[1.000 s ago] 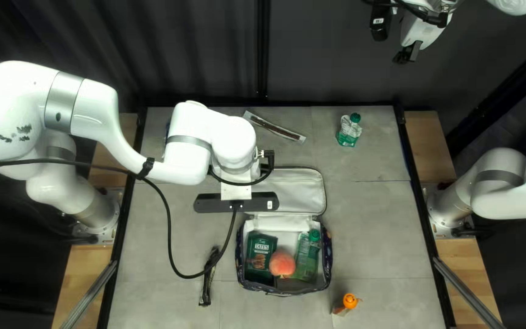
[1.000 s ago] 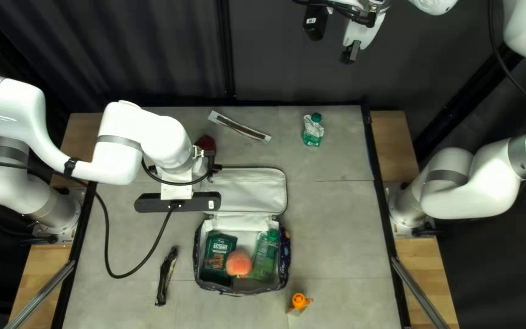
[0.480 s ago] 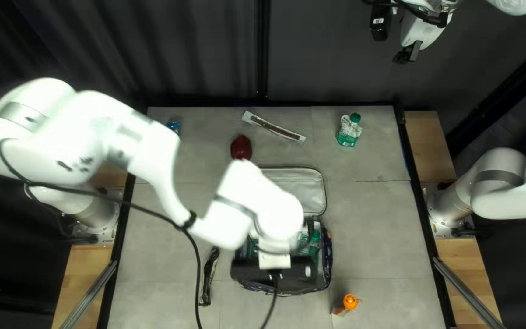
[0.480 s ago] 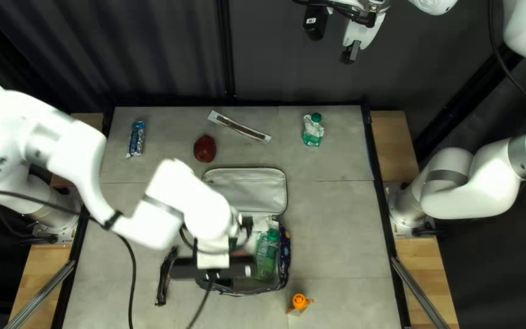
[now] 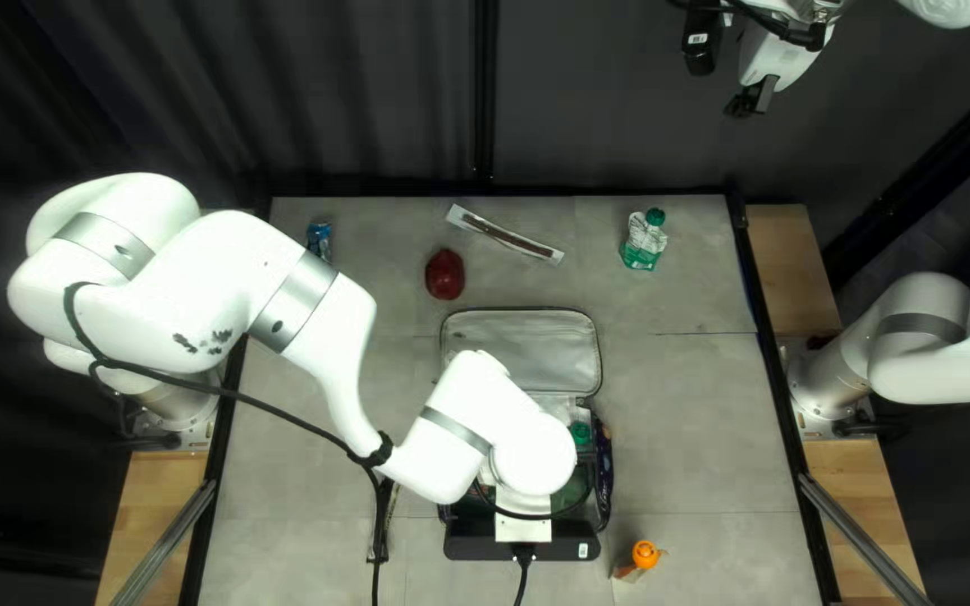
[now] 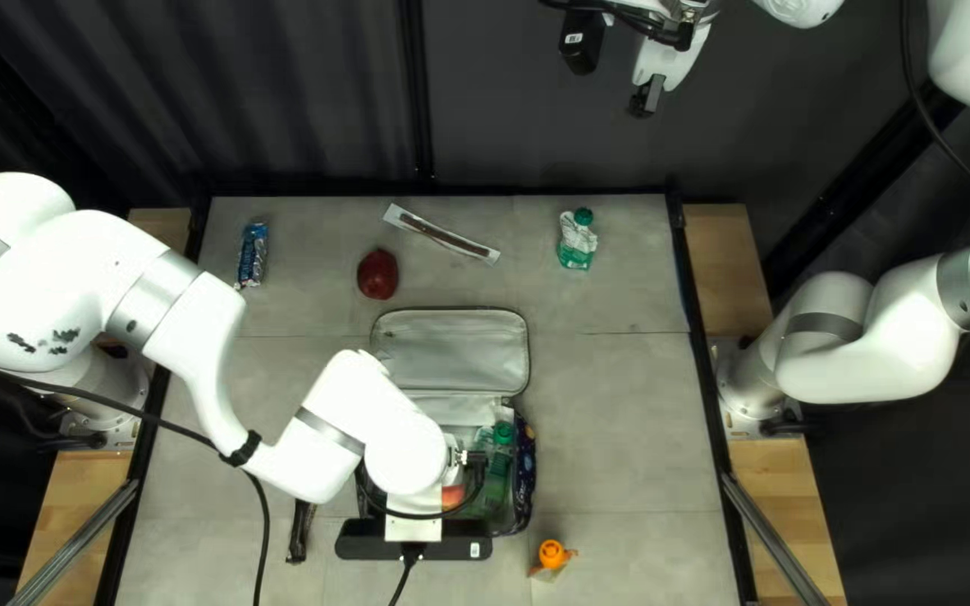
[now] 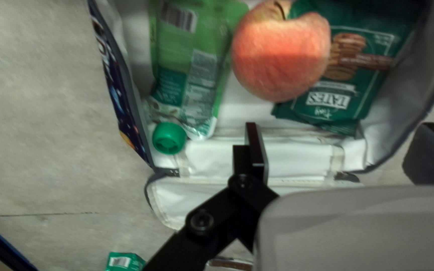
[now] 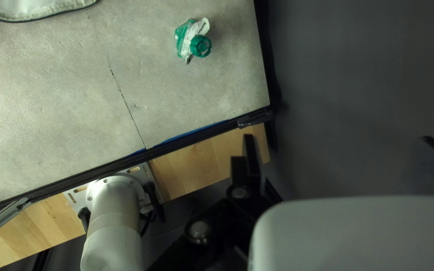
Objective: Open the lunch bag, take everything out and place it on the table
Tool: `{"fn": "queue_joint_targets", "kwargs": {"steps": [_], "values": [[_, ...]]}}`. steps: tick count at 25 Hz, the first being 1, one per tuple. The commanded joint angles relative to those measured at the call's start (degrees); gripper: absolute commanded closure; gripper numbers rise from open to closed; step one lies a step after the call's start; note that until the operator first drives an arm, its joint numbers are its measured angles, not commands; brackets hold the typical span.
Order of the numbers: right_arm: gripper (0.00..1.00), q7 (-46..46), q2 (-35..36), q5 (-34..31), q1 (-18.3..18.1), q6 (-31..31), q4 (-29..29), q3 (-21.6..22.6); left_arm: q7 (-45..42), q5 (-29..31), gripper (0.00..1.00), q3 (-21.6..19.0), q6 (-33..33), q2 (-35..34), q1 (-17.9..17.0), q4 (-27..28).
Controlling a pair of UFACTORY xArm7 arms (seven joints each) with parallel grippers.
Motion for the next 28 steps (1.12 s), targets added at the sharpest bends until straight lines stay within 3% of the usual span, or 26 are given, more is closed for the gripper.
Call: {"fn": "queue_joint_targets", "kwargs": {"steps": [1, 3, 7, 13, 20, 24, 26, 28], "values": [[0.0, 0.0, 0.0, 0.0, 0.0, 0.0, 0.0, 0.0, 1.22, -0.33, 0.0, -0.44, 0.69, -2.09, 0.44, -1.6], [0.0, 0.0, 0.0, 0.0, 0.0, 0.0, 0.0, 0.0, 2.29, -1.14, 0.0, -0.65, 0.82, -4.77, 1.42, -4.1], [0.0, 0.0, 0.0, 0.0, 0.0, 0.0, 0.0, 0.0, 7.91, -5.79, 0.0, -0.13, 1.81, -16.73, 5.49, -13.8], [0.0, 0.0, 0.0, 0.0, 0.0, 0.0, 0.0, 0.0, 14.45, -10.04, 0.0, 2.41, 4.99, -29.37, 8.14, -22.03], [0.0, 0.0, 0.0, 0.0, 0.0, 0.0, 0.0, 0.0, 28.46, -11.33, 0.0, 12.94, 12.34, -45.13, 14.18, -29.84], [0.0, 0.0, 0.0, 0.0, 0.0, 0.0, 0.0, 0.0, 27.15, -9.41, 0.0, 17.12, 17.07, -50.61, 18.58, -30.46], [0.0, 0.0, 0.0, 0.0, 0.0, 0.0, 0.0, 0.0, 16.99, -8.25, 0.0, 16.19, 19.66, -51.01, 21.67, -30.0], [0.0, 0.0, 0.0, 0.0, 0.0, 0.0, 0.0, 0.0, 15.0, -8.11, 0.0, 15.69, 20.23, -50.96, 21.99, -29.81]]}}
